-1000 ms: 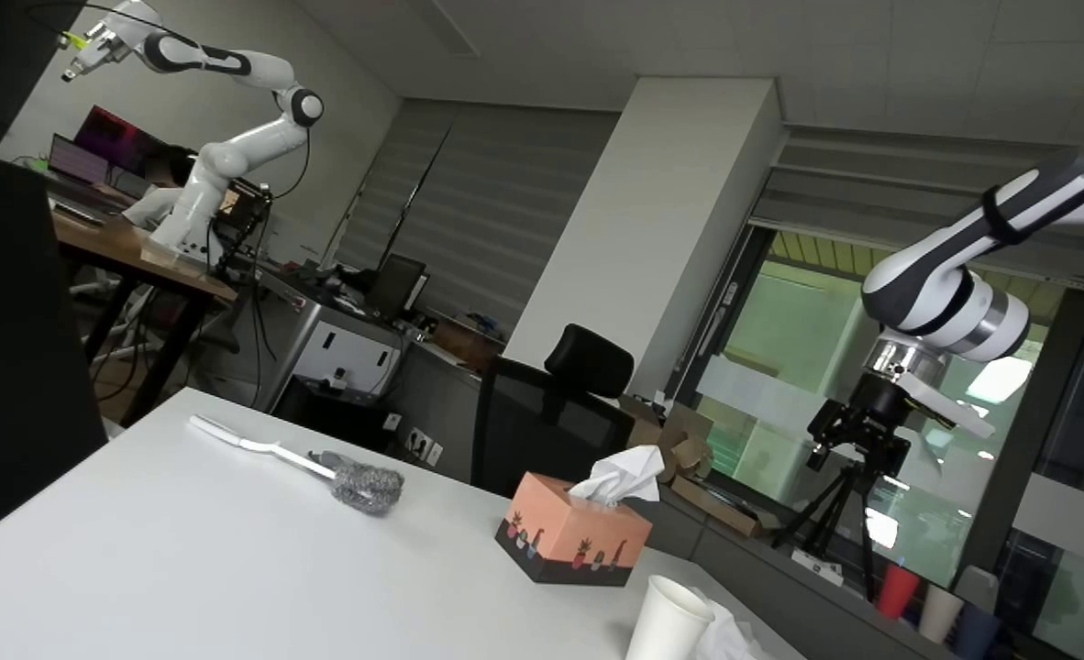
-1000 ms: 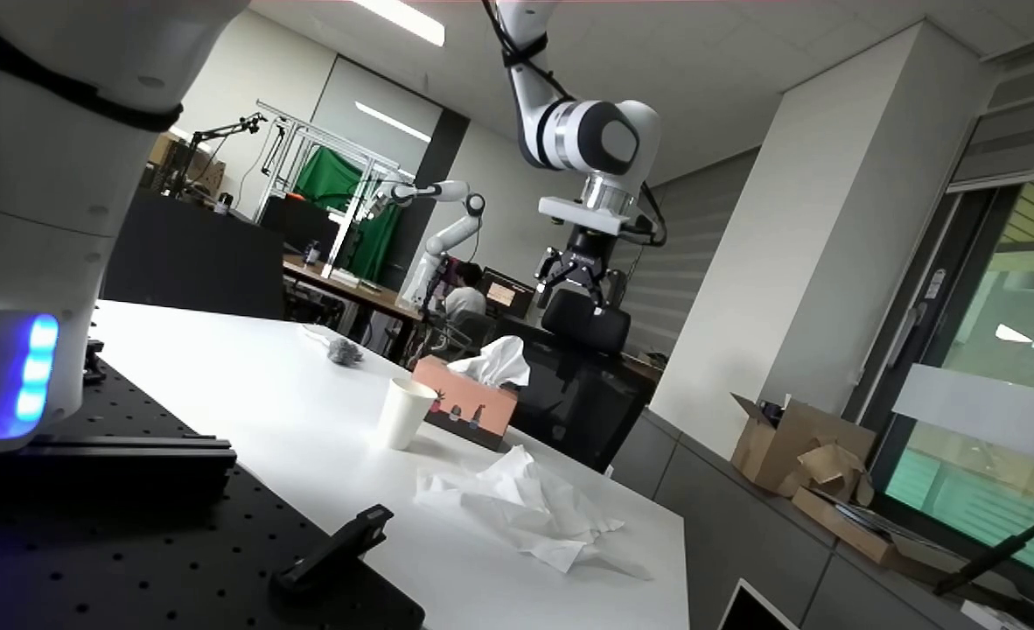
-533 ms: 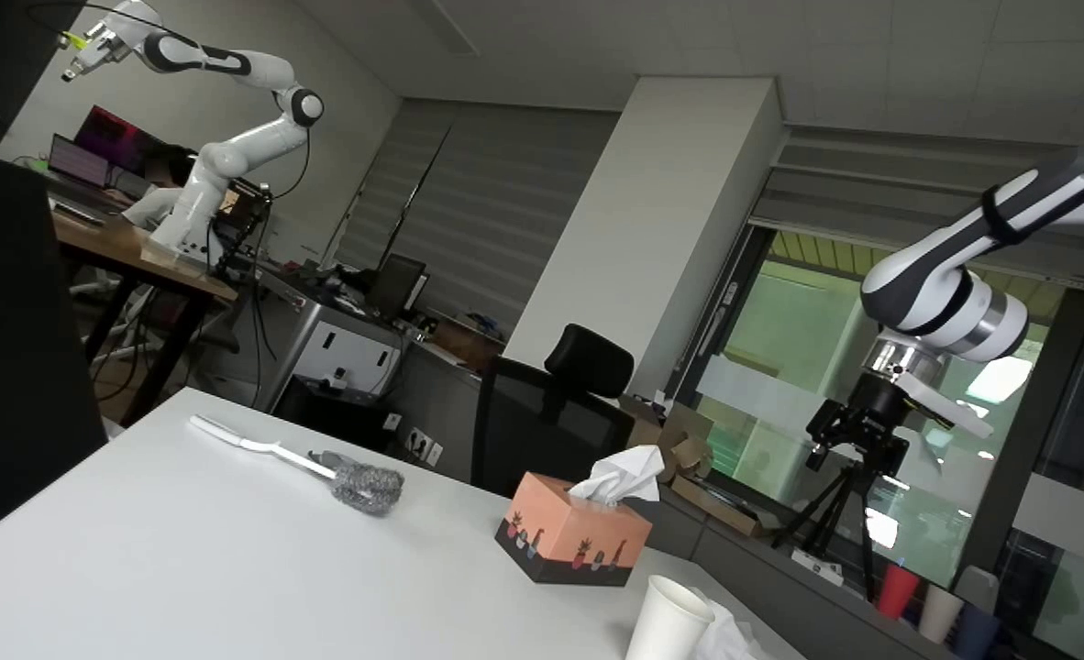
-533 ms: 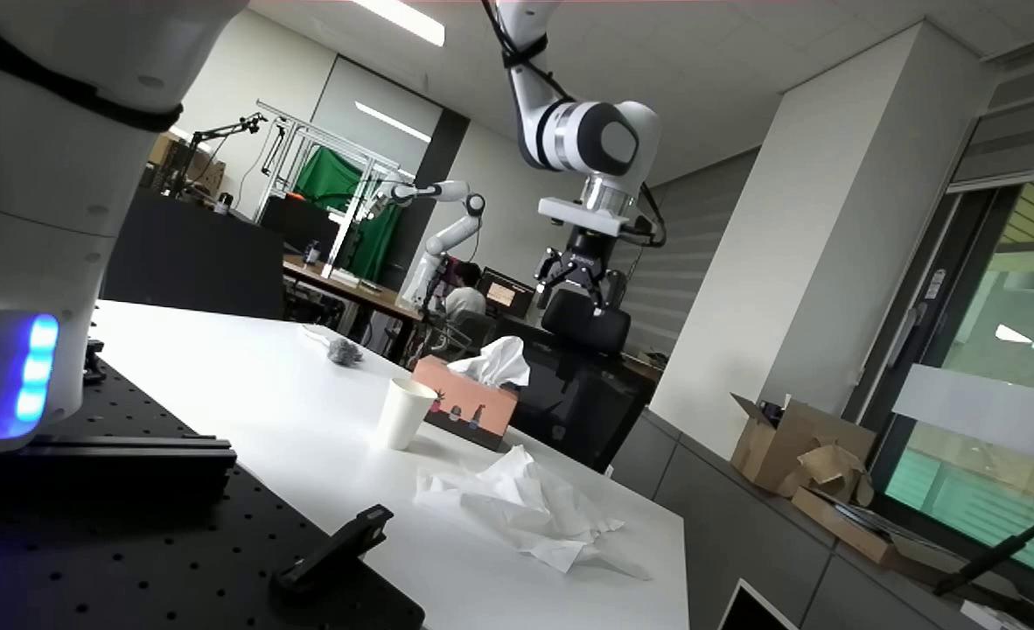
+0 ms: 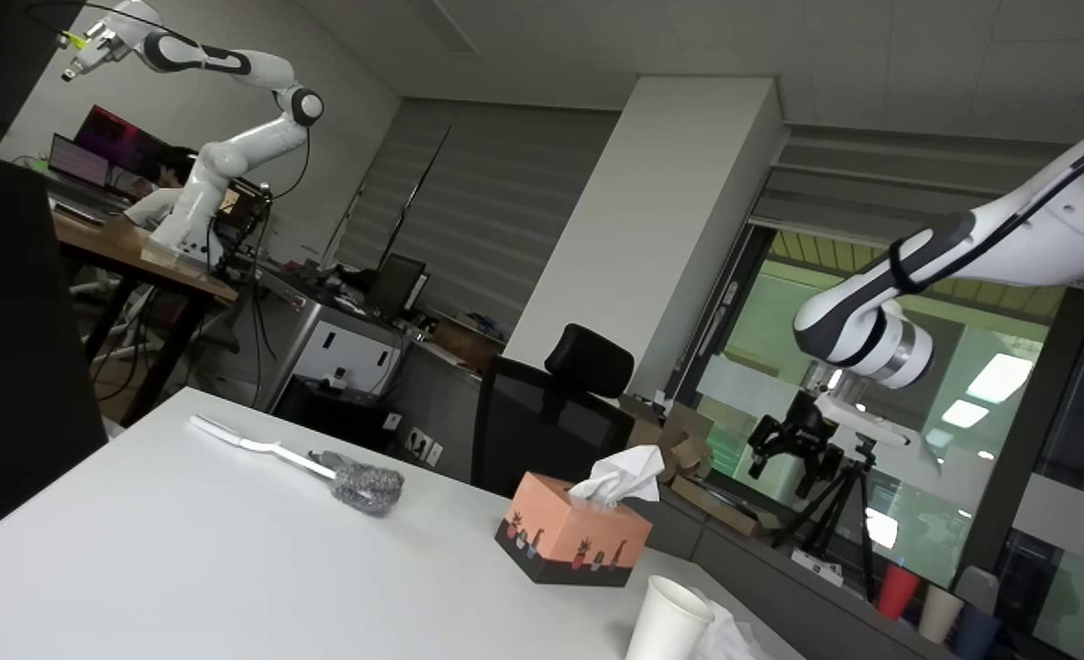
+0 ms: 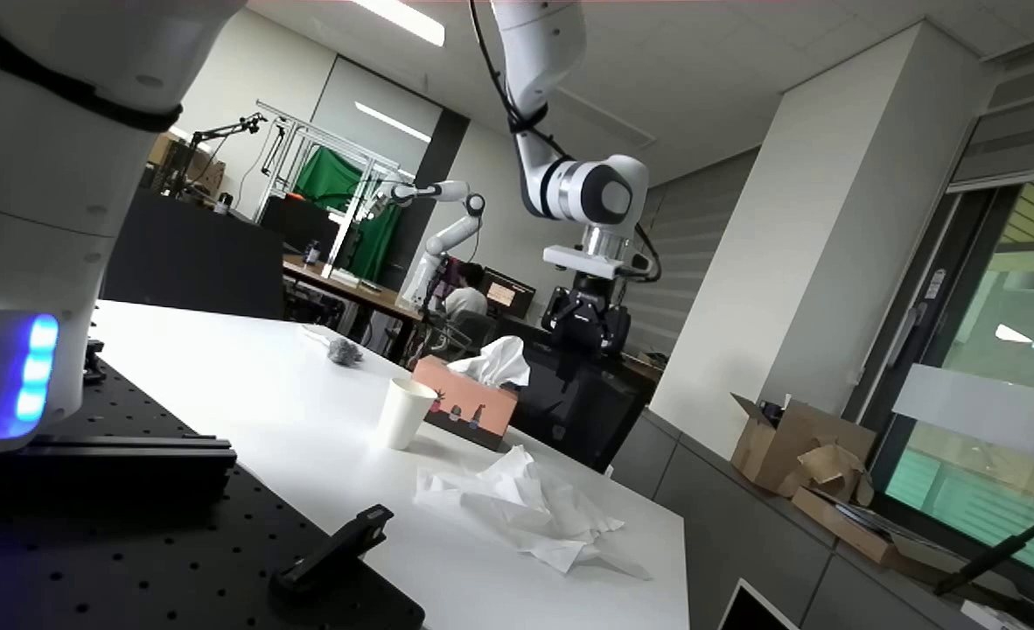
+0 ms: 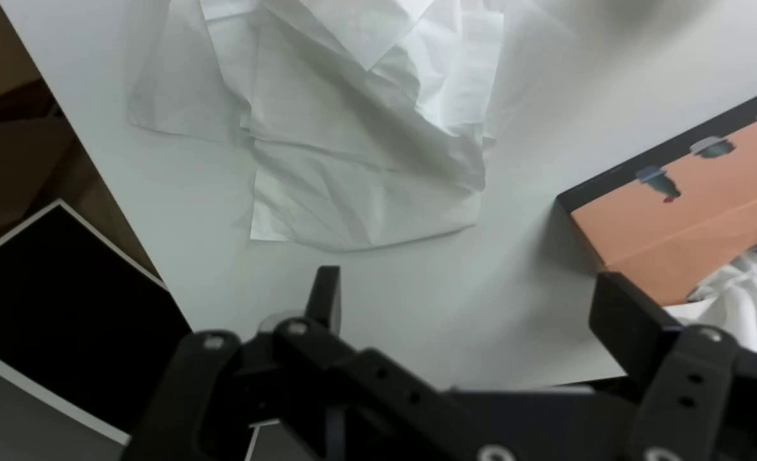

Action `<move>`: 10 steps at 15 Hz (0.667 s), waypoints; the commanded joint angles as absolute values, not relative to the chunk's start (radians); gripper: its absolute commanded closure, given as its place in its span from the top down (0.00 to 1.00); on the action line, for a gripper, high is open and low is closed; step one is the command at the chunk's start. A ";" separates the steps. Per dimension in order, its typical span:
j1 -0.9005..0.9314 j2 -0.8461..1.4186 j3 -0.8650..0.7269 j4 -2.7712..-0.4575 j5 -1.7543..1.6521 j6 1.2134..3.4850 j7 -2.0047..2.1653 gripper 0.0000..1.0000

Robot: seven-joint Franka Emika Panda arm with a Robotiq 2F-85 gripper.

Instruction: Remove a tissue from the box and put it on the table

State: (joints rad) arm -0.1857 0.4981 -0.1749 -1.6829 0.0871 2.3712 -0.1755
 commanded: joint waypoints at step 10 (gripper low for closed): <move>-0.172 0.944 -0.150 -0.964 0.181 2.115 0.463 1.00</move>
State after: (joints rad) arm -0.1576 0.8447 -0.1601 -1.1602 0.1423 2.2149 0.3282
